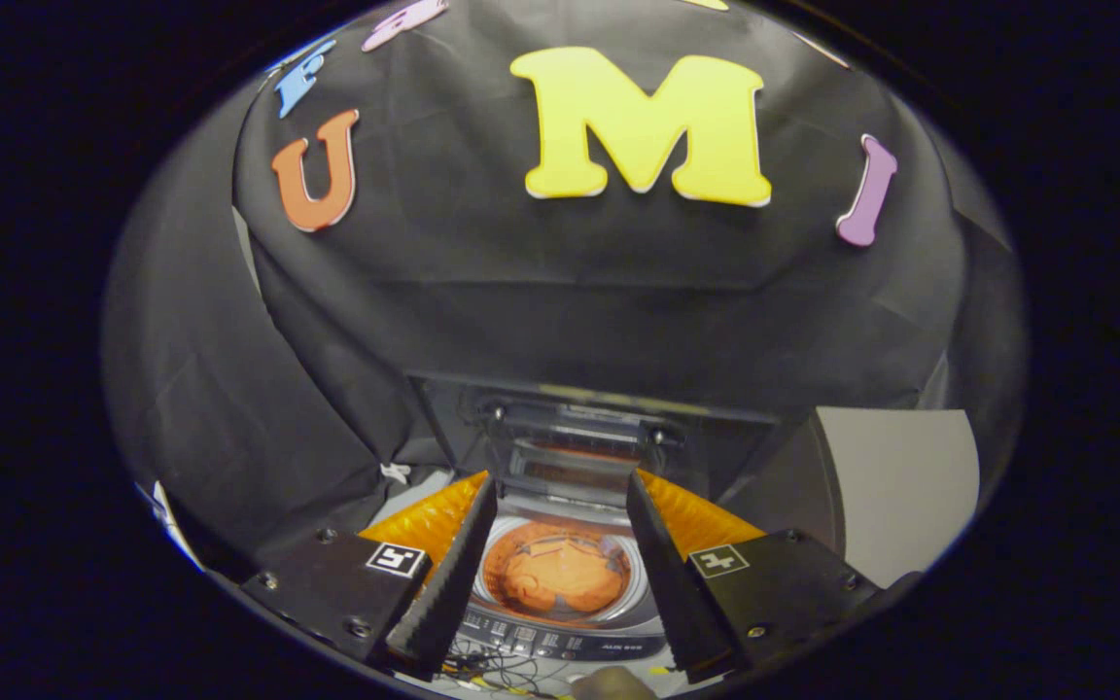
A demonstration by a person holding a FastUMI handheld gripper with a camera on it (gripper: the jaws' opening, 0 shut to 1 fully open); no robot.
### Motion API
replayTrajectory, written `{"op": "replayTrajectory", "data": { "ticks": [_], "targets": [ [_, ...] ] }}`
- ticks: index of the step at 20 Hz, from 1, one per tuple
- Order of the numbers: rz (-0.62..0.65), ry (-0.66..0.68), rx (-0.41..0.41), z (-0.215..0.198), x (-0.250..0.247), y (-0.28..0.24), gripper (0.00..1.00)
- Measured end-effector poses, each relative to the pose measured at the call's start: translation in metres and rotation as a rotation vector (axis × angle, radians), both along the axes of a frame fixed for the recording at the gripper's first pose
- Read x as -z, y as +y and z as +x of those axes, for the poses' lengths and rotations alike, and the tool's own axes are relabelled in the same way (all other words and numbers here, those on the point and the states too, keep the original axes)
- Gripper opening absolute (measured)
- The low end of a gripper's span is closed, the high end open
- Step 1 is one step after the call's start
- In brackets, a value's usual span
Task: Put the clothes into the washing machine and then close the washing machine lid.
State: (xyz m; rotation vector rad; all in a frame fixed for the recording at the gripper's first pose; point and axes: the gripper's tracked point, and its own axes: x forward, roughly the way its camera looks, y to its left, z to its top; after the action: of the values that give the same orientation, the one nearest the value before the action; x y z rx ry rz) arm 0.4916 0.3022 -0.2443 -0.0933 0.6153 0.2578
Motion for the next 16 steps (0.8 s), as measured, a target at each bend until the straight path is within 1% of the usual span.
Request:
{"op": "replayTrajectory", "data": {
  "ticks": [3, 7, 8, 11, 16],
  "targets": [
    [0.011, -0.093, -0.008, 0.008, -0.04, 0.005, 0.84],
    [0.031, -0.172, -0.006, 0.025, -0.079, 0.009, 0.84],
    [0.03, -0.184, -0.004, 0.031, -0.085, 0.008, 0.85],
    [0.045, -0.203, 0.016, 0.05, -0.101, 0.004, 0.94],
    [0.061, -0.202, 0.051, 0.088, -0.106, 0.003, 0.94]
  ]
}}
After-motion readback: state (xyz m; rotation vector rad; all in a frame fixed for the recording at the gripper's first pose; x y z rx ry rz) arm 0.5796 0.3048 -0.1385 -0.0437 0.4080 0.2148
